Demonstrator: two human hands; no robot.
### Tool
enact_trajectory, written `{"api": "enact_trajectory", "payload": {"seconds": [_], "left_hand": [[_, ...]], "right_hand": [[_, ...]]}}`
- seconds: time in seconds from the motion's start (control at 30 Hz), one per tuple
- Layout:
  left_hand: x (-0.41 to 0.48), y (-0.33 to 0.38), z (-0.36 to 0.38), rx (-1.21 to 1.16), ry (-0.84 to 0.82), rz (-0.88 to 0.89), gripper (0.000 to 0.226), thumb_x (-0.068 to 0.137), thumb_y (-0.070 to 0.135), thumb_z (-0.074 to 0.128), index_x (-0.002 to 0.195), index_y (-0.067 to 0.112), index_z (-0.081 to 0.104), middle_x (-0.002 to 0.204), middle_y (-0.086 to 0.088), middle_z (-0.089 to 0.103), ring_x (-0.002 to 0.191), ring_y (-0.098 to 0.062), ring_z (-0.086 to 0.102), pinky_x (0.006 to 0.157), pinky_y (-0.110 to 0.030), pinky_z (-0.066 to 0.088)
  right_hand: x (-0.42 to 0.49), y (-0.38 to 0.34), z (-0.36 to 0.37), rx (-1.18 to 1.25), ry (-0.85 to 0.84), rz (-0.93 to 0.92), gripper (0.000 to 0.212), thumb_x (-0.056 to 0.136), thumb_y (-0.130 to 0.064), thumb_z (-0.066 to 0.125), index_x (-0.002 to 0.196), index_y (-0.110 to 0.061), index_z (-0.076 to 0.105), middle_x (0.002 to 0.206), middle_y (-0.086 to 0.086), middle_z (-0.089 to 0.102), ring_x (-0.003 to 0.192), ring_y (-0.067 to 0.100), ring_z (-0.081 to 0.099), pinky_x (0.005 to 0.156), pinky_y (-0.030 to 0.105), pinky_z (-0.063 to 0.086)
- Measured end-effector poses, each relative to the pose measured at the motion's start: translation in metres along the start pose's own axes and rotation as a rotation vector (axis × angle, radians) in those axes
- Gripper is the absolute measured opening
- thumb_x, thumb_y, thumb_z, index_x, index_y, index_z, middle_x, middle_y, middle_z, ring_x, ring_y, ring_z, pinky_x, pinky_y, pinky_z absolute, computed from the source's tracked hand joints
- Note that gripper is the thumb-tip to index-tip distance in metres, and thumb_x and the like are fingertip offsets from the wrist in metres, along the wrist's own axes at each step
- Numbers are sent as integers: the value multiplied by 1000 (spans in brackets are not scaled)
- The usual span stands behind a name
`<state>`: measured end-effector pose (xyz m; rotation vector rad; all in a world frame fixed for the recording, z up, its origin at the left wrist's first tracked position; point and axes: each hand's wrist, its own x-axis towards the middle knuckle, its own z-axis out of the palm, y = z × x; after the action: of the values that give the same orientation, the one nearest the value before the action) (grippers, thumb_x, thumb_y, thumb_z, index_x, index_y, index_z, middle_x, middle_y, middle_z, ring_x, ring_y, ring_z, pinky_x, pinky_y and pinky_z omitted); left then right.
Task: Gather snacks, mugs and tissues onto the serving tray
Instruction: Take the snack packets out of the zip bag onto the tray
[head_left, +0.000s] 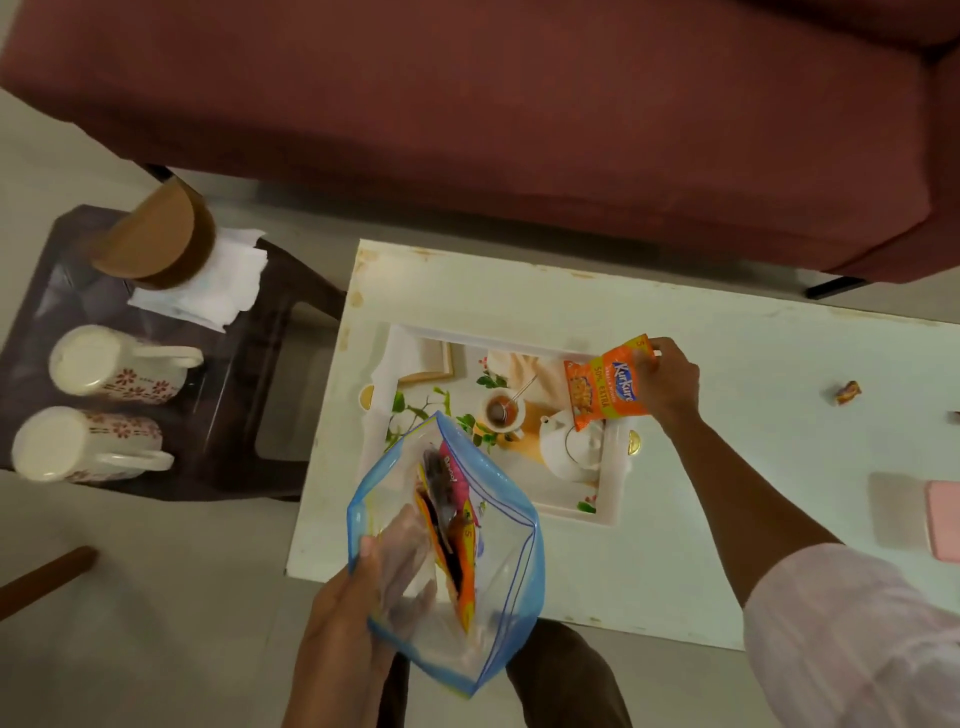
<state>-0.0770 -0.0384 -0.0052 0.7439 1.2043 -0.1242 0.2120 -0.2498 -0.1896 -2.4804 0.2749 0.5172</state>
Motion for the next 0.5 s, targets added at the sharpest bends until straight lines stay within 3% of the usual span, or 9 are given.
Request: {"api": "enact_trajectory", "payload": {"seconds": [0.07, 0.17, 0.23, 0.3, 0.4, 0.5], "left_hand": [[-1, 6, 4, -9, 20, 5, 67, 61, 59, 74, 110, 14, 63, 127, -14, 66, 110, -28, 60, 96, -48, 45], [-5, 12, 5, -23, 29, 27, 41, 90, 40, 53, 118, 11, 63, 131, -15, 65, 109, -23, 63, 93, -44, 47], [-8, 14, 3, -9, 42, 37, 48, 94, 35, 46, 133, 9, 57, 128, -11, 67, 112, -23, 65, 89, -41, 50], [-15, 20, 2, 20, 39, 43, 49, 95, 34, 46, 136, 11, 55, 125, -8, 69, 109, -20, 68, 86, -39, 53], [-24, 30, 4, 56, 24, 37, 50, 93, 35, 46, 137, 10, 56, 129, -9, 67, 111, -19, 66, 87, -37, 52], [-36, 39, 5, 111, 14, 34, 50, 95, 36, 48, 136, 8, 56, 134, -12, 64, 114, -23, 64, 97, -41, 50]], "right_hand": [[0, 1, -8, 22, -28, 16, 39, 97, -38, 50, 125, -12, 54, 122, 18, 64, 105, 33, 64, 81, 37, 53], [-13, -3, -25, 26, -32, -1, 40, 96, -37, 52, 123, -9, 55, 123, 17, 64, 107, 32, 63, 83, 34, 50], [-33, -16, -42, -6, 30, -49, 40, 97, -34, 53, 124, -5, 55, 125, 15, 63, 112, 32, 61, 93, 38, 49], [-72, -39, -59, 79, 104, -125, 32, 95, -28, 56, 120, -8, 58, 120, 9, 65, 109, 25, 63, 94, 39, 52], [-169, -82, -77, 200, 124, -300, 10, 91, -29, 63, 99, -24, 66, 89, -15, 69, 83, 2, 65, 74, 7, 47], [-269, -118, -73, 224, -171, -364, 16, 88, -46, 61, 91, -32, 68, 85, -22, 71, 80, -7, 65, 66, 0, 44]]}}
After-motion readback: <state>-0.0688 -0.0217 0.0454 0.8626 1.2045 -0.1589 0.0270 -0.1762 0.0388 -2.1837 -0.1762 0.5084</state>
